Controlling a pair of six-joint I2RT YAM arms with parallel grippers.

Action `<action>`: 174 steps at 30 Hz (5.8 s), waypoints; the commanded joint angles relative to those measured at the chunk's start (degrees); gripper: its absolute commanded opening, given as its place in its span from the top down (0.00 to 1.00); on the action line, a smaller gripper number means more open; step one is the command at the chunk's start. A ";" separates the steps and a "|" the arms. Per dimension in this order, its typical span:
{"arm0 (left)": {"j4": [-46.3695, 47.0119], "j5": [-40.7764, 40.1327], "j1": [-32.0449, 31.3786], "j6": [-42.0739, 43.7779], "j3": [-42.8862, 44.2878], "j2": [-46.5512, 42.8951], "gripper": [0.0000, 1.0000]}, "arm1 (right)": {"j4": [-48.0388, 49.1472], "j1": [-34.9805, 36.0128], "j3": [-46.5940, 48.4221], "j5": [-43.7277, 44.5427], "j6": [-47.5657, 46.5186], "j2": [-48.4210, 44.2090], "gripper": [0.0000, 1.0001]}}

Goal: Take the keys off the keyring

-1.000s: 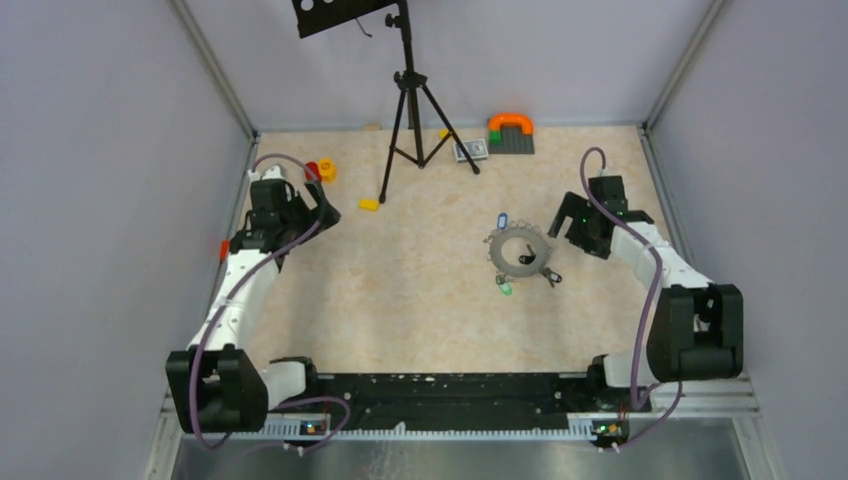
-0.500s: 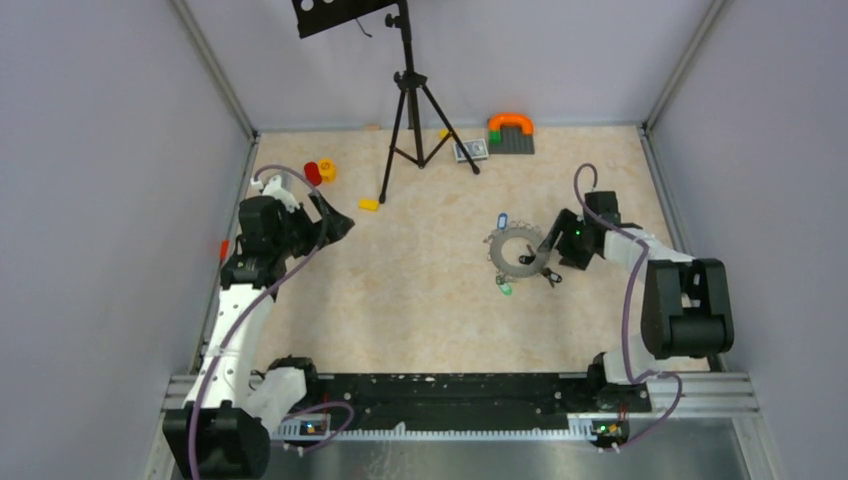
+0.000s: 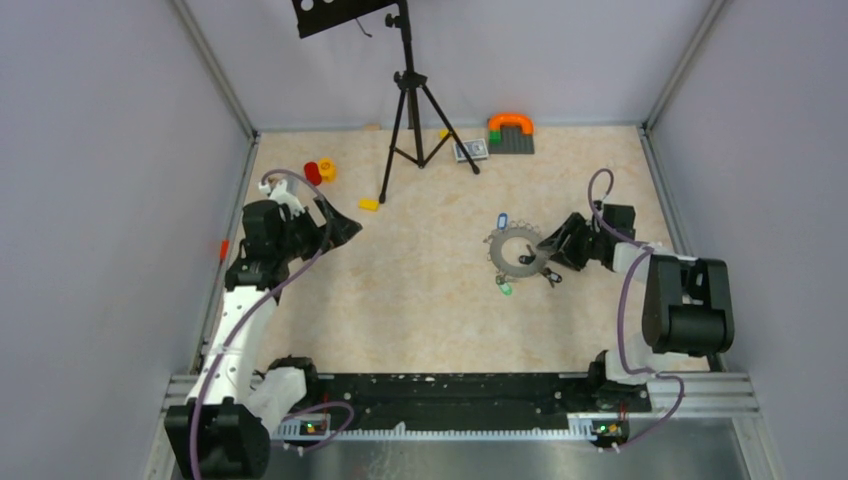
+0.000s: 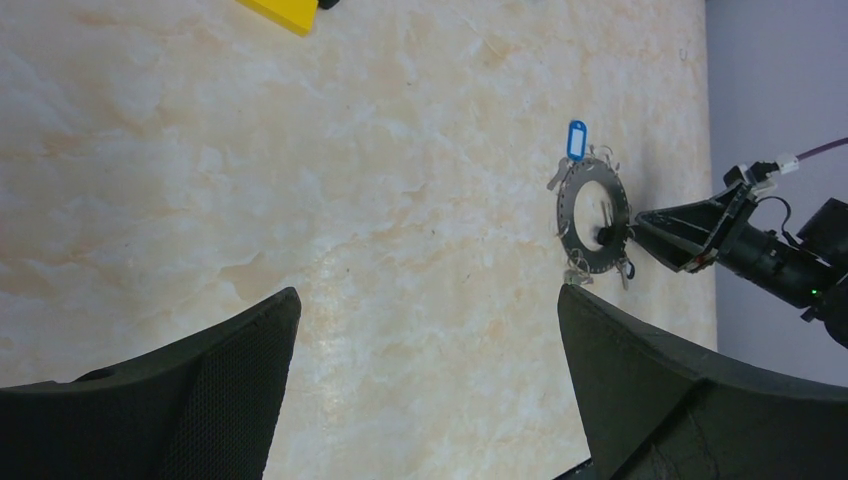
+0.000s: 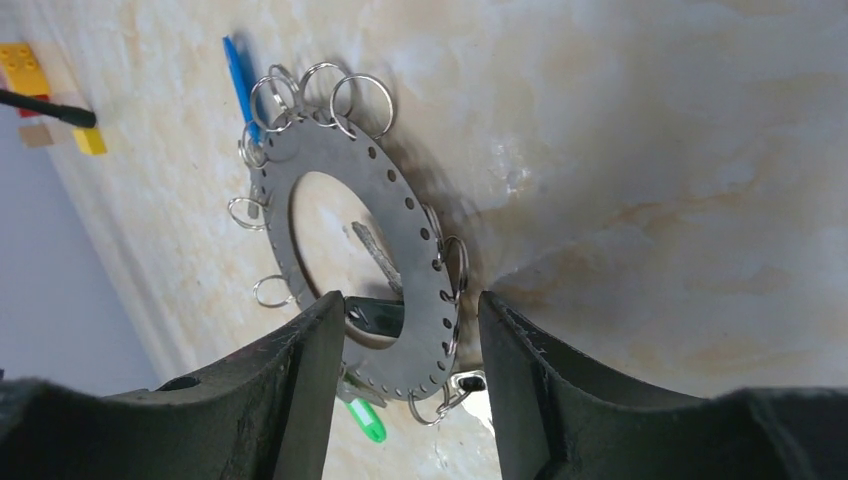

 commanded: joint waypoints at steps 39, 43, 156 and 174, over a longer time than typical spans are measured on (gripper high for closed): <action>19.47 15.62 -5.80 -3.61 -4.54 -1.73 0.01 | -3.75 7.02 -0.23 -1.45 -4.28 -20.34 1.00; 22.72 11.29 -11.83 -2.13 -5.92 -4.30 0.01 | -6.77 9.48 2.79 -1.27 -6.87 -23.99 1.00; 15.66 10.99 -40.21 12.95 17.59 -4.30 0.98 | -10.56 33.16 21.90 -15.31 -17.90 -50.86 0.27; 24.33 9.40 -40.24 4.52 24.74 -11.29 0.94 | -7.46 33.17 26.74 -12.65 -13.77 -54.19 0.40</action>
